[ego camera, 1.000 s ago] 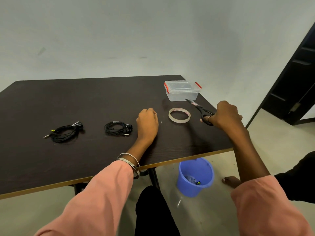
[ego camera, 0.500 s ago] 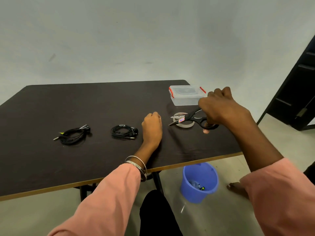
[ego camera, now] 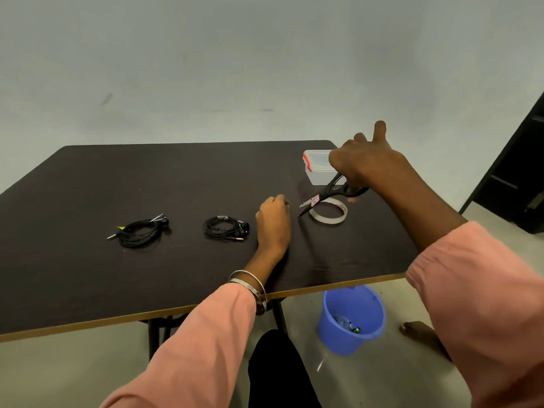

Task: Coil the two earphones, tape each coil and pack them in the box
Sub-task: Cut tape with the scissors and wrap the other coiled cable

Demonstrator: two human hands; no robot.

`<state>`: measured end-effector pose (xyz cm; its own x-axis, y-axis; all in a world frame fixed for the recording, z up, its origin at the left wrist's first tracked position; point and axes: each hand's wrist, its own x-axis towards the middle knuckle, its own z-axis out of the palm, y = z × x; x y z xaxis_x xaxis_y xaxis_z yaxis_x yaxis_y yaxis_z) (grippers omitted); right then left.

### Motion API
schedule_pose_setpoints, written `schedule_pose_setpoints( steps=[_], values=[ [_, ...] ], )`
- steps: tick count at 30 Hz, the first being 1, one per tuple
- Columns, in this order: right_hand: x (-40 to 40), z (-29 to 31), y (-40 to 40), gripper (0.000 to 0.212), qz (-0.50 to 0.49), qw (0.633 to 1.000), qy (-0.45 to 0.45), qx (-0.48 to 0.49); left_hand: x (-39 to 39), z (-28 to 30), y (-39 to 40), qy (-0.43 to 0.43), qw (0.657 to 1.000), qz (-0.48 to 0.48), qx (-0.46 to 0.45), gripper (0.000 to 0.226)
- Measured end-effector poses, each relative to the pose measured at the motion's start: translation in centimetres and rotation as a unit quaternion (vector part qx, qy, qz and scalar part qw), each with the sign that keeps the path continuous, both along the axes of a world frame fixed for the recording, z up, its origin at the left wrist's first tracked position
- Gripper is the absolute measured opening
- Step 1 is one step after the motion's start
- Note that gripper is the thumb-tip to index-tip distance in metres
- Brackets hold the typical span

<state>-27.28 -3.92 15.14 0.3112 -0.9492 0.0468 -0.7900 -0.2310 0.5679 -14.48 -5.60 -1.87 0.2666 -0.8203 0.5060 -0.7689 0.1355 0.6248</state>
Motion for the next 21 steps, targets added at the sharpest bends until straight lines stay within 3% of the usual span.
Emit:
schedule_pose_setpoints(
  steps=[5,11,17,21],
  values=[
    [0.7,1.1,0.7,0.037,0.001,1.000,-0.029,0.013,0.0,0.0,0.0,-0.002,1.000,0.000,-0.003,0.023],
    [0.1,0.4,-0.8,0.033,0.038,0.998,0.019,-0.035,-0.1,0.2,-0.1,-0.018,1.000,0.002,0.018,0.023],
    [-1.6,-0.2,-1.6,0.029,-0.015,0.998,0.043,-0.033,0.0,0.1,-0.1,-0.009,1.000,0.006,0.026,0.023],
    [-3.2,-0.4,-1.8,0.047,-0.060,0.997,0.055,0.000,-0.1,0.2,-0.1,0.010,0.999,0.018,0.037,0.024]
  ],
)
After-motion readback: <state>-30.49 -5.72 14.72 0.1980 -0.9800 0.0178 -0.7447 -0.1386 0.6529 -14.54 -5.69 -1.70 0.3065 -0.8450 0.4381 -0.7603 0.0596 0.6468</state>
